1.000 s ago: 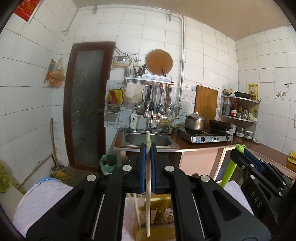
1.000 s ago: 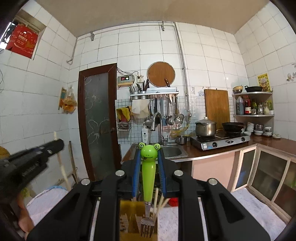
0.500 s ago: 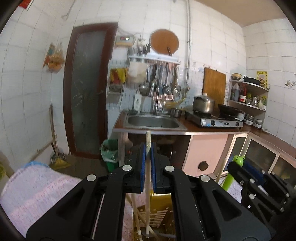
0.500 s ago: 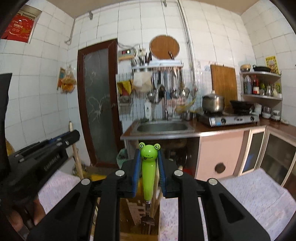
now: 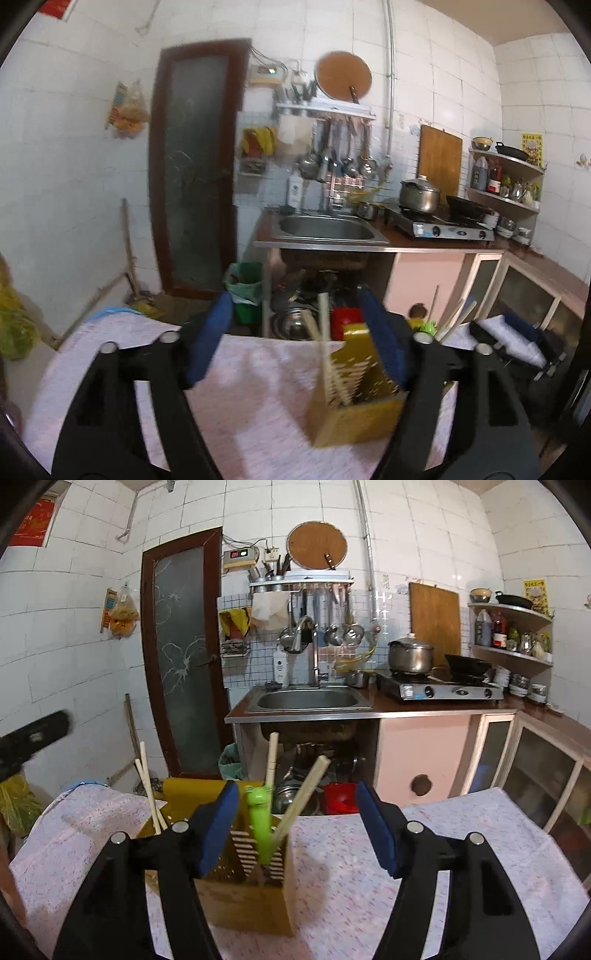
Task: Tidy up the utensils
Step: 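Lower the fork into the holder and open the right tool while the left tool releases its chopstick, then grasp another wooden chopstick with the right tool while the left tool grasps a metal spoon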
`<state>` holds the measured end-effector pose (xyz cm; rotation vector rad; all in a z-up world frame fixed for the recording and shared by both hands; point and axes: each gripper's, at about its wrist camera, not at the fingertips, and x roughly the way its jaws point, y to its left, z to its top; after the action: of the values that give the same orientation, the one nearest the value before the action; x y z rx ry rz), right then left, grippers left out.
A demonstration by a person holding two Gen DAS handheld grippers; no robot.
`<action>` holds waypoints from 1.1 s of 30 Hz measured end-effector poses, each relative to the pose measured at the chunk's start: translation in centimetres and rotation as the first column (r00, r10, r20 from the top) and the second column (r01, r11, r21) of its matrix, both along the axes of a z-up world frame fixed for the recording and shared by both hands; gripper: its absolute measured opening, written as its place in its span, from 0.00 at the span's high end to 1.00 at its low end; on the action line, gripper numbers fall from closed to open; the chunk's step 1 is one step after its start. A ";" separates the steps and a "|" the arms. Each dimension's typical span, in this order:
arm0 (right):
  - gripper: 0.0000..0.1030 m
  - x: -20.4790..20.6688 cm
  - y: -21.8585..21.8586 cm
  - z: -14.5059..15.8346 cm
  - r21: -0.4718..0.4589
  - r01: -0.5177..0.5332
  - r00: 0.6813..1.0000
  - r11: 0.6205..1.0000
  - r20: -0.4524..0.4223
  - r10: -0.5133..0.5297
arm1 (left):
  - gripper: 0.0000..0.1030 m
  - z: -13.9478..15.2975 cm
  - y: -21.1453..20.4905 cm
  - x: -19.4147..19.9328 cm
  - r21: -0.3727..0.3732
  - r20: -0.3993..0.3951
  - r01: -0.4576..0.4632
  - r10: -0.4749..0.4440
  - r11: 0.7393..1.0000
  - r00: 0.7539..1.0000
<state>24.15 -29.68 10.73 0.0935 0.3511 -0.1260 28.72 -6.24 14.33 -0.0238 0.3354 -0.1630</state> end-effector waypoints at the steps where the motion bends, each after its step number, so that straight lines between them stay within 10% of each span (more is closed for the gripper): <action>1: 0.27 -1.3 0.0 0.5 0.003 0.001 1.000 1.000 0.005 -0.001 | 0.17 0.2 0.9 -1.1 0.011 -0.002 -0.010 0.010 1.000 1.000; 16: 0.19 -12.3 3.9 -6.0 0.006 -0.039 0.989 0.999 -0.145 0.039 | 0.05 -10.6 10.1 -10.5 0.064 -0.250 -0.119 0.132 0.991 0.959; 33: 0.20 -10.6 9.3 -14.2 -0.026 -0.160 0.907 0.987 -0.399 0.136 | 0.05 -20.3 10.7 -9.6 0.179 -0.457 -0.122 0.192 0.976 0.868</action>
<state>13.52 -20.37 -3.47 -0.0184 0.7587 -0.0024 19.08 4.48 -5.96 0.0545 0.8336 0.0350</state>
